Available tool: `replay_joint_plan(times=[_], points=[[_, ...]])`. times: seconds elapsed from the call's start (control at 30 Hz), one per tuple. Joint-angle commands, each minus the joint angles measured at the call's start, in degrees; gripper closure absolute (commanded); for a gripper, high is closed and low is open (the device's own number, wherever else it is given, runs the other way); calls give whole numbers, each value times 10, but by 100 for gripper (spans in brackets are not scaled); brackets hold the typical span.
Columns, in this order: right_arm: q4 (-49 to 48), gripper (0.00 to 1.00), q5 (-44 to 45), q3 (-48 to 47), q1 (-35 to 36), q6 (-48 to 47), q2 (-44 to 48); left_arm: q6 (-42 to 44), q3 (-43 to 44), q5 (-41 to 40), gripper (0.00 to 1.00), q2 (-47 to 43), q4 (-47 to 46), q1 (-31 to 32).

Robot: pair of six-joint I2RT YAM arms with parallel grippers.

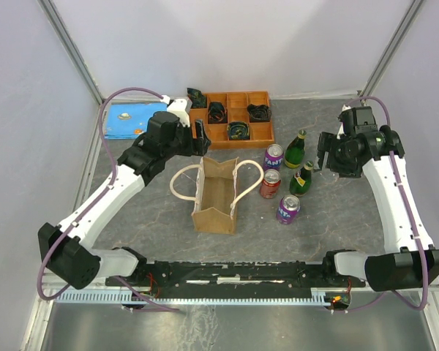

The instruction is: Place the beverage into the canvas bag

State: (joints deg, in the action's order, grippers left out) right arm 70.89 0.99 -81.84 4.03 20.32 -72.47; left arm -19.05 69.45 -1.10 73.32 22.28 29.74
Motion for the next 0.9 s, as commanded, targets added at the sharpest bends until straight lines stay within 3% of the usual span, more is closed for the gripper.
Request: replay_joint_plan(times=[0.0, 0.6, 0.87], points=[[-16, 15, -3, 5, 2, 1, 17, 82, -10, -31, 23, 12, -18, -1], [-22, 14, -4, 14, 1, -19, 15, 90, -112, 34, 42, 40, -19, 3], [-32, 14, -10, 23, 2, -19, 10, 39, -156, 43, 81, 42, -26, 20]])
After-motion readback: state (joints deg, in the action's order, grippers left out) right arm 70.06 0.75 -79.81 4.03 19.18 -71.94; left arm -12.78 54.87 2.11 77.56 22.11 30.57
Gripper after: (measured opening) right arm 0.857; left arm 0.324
